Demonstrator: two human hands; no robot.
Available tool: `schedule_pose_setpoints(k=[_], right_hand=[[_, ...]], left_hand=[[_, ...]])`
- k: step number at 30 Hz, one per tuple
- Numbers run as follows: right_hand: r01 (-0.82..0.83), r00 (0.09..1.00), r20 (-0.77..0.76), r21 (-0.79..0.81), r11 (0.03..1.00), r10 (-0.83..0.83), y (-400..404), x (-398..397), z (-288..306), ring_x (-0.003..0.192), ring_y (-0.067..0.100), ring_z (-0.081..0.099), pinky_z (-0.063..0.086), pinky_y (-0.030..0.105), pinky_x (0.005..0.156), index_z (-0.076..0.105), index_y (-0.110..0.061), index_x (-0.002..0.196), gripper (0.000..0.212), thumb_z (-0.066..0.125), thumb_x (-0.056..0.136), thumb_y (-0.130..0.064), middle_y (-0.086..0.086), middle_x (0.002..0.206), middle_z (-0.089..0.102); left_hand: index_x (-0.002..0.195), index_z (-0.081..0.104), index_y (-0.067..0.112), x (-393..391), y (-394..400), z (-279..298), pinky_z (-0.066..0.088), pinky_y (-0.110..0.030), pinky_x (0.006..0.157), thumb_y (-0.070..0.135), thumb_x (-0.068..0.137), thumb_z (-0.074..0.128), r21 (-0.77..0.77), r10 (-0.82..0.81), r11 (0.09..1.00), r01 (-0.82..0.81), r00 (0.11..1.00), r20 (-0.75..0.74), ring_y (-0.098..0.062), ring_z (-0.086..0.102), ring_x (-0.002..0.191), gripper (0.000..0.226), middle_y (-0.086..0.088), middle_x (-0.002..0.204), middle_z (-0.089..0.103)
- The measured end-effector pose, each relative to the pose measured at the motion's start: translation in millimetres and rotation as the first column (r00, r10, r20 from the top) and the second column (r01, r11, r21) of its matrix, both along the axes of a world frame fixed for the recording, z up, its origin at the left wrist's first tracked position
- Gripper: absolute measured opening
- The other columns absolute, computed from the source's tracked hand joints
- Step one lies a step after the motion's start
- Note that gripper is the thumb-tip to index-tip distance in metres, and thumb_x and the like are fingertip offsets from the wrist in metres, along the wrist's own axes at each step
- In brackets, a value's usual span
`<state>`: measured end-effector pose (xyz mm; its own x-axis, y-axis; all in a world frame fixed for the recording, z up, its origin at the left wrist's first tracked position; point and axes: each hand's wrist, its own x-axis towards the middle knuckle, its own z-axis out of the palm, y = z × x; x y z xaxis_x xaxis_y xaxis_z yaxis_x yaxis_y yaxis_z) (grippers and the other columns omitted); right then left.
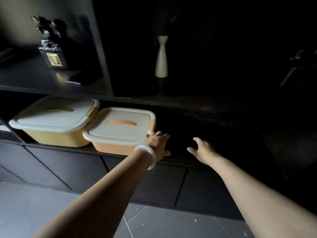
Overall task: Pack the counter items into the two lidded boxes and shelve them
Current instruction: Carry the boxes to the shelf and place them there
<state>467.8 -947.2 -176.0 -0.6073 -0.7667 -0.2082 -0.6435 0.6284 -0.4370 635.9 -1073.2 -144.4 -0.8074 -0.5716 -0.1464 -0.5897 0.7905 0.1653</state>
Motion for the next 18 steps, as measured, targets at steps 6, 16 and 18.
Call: schedule_pose_setpoints(k=[6, 16, 18], right_hand=[[0.173, 0.985, -0.023, 0.056, 0.983, -0.172, 161.3, -63.2, 33.3, 0.137, 0.026, 0.035, 0.033, 0.036, 0.11, 0.037, -0.019, 0.145, 0.066, 0.061, 0.089, -0.045, 0.008, 0.149, 0.037], [0.552, 0.834, -0.083, 0.123, 0.824, -0.546, 476.3, -138.5, 74.7, 0.138, 0.026, 0.033, 0.036, 0.04, 0.109, 0.031, -0.022, 0.148, 0.075, 0.069, 0.085, -0.035, 0.005, 0.151, 0.034], [0.627, 0.779, -0.112, 0.123, 0.769, -0.617, 535.1, -146.6, 79.2, 0.138, 0.026, 0.034, 0.034, 0.04, 0.111, 0.033, -0.02, 0.147, 0.076, 0.071, 0.083, -0.035, 0.007, 0.149, 0.037]], left_hand=[[0.146, 0.031, 0.026, -111.5, 143.0, 23.8, 0.013, -0.051, 0.115, 0.053, 0.082, 0.066, -0.095, -0.228, 0.966, 0.239, 0.966, 0.12, -0.027, 0.025, 0.14, 0.078, -0.004, 0.149, 0.031], [0.145, 0.034, 0.021, -265.3, 434.1, 54.3, 0.026, -0.048, 0.11, 0.048, 0.082, 0.068, -0.164, -0.692, 0.686, 0.709, 0.705, 0.158, -0.031, 0.032, 0.135, 0.076, -0.007, 0.147, 0.031], [0.146, 0.032, 0.021, -290.0, 486.4, 60.7, 0.026, -0.049, 0.111, 0.05, 0.083, 0.067, -0.204, -0.754, 0.6, 0.774, 0.632, 0.18, -0.032, 0.031, 0.136, 0.078, -0.008, 0.149, 0.03]])
